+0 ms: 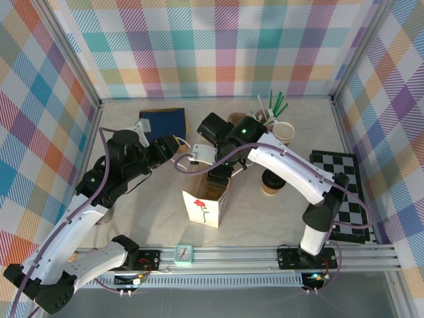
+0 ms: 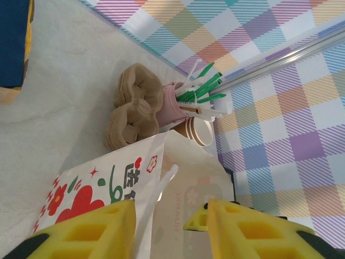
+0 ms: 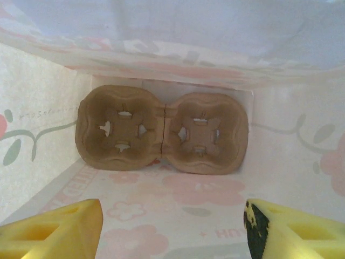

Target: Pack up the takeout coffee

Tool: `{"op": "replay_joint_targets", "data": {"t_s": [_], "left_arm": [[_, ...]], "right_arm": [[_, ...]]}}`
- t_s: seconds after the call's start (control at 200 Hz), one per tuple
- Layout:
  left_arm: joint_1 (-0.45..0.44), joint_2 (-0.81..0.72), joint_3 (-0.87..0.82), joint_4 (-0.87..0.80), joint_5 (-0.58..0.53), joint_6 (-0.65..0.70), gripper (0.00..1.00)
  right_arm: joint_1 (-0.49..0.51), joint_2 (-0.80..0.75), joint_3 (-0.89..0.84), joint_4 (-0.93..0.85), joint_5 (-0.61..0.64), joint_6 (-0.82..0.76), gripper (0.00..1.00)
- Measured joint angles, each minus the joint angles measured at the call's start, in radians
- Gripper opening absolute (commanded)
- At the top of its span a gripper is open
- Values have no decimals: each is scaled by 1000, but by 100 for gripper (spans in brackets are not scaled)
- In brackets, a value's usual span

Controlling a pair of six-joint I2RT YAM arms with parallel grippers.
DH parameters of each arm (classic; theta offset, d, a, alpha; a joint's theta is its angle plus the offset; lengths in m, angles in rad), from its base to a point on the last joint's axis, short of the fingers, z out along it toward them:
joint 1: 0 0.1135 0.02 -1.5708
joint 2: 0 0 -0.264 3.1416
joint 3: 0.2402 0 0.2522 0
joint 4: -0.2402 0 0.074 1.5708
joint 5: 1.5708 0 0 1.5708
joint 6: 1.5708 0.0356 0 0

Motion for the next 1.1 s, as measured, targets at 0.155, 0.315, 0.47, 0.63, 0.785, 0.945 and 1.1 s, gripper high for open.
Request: {"op": "replay_joint_targets", "data": {"t_s": [0.155,0.315,0.47,0.63,0.785,0.945,1.1], "left_arm": [[0,-10,7,-15,-20,30,55],[0,-11,45,-68,-60,68,61],[0,-11,84,-110,-88,101,66],[0,12,153,-167,-113,151,70],[0,65,237,-230,-134,204,71],[0,138,288,-294,-135,253,71],[-13,217,311,-344,-130,300,71]], "right_arm": [[4,46,47,-30,22,26,70],[8,57,152,-48,38,84,70],[12,56,268,-51,101,180,71],[14,55,328,-53,133,269,78],[10,23,336,-46,164,355,81],[-52,-47,337,-28,148,479,77],[-197,-111,283,-2,93,602,77]]}}
